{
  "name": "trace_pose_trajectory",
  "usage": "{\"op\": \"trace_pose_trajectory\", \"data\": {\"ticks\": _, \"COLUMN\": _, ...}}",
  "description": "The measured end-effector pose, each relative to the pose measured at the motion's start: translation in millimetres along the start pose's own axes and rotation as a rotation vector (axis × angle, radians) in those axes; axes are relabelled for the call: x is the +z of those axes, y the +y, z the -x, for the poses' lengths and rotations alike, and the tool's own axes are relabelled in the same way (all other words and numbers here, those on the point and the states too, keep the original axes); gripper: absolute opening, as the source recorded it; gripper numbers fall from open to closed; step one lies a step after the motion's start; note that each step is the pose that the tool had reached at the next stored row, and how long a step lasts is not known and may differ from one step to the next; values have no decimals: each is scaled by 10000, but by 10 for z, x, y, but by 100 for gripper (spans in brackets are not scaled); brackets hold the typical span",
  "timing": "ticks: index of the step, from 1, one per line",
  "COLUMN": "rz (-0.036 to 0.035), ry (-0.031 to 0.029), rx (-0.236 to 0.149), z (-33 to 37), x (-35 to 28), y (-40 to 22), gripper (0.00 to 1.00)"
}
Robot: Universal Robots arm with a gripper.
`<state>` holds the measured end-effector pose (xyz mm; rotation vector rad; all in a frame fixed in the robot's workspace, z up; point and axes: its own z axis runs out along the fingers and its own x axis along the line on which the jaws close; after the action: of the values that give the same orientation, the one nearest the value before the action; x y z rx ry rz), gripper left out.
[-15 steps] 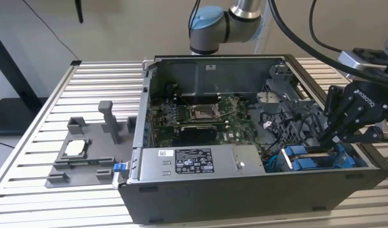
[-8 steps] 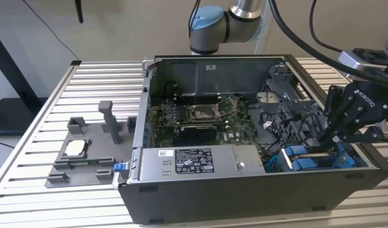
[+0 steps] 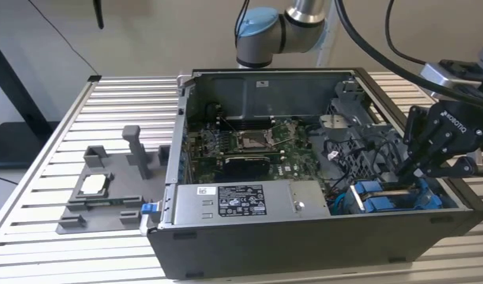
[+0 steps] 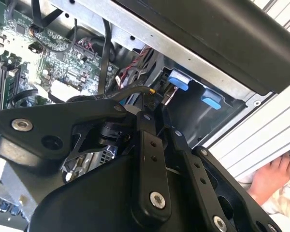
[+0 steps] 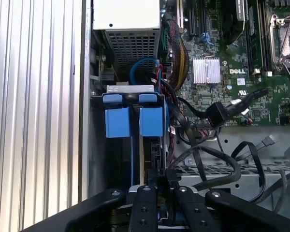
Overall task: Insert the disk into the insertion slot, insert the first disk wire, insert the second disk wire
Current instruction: 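Insert the first disk wire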
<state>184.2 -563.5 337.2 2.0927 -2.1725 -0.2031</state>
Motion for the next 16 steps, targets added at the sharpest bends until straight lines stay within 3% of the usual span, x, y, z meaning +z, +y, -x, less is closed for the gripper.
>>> {"op": "trace_pose_trajectory", "data": {"ticks": 9, "rz": -43, "ry": 0, "rx": -1, "z": 11, "x": 5, "y": 0, "gripper": 19}}
{"op": "trace_pose_trajectory", "data": {"ticks": 16, "rz": -45, "ry": 9, "rx": 1, "z": 10, "x": 65, "y": -11, "gripper": 19}}
